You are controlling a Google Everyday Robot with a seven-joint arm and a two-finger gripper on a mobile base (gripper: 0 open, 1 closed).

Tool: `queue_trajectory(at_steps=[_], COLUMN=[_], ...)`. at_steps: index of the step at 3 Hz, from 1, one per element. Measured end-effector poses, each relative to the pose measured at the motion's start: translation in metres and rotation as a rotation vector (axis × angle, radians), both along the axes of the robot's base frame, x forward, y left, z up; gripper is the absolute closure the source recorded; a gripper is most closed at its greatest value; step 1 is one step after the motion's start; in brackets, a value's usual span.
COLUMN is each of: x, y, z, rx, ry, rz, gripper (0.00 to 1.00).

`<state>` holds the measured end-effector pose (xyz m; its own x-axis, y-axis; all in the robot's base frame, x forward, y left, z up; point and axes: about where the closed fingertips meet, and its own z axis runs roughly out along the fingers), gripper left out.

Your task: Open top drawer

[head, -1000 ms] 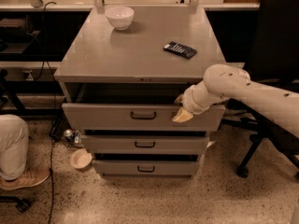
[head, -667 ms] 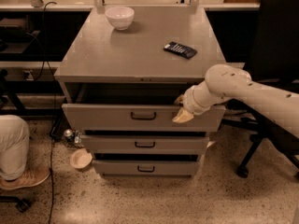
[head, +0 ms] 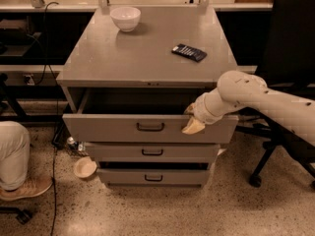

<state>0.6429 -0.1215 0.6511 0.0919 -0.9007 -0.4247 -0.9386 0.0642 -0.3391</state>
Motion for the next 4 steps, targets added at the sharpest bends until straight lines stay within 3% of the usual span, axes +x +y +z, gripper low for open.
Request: queue_trajectory(at_steps=[3, 4], x=[-0.017, -0.041], y=[0.002, 0.003], z=[-0.001, -0.001], rx=[0.006, 0.008], ry=[0.007, 0.022], rz=[-0.016, -0.046], gripper=[1.00, 1.00])
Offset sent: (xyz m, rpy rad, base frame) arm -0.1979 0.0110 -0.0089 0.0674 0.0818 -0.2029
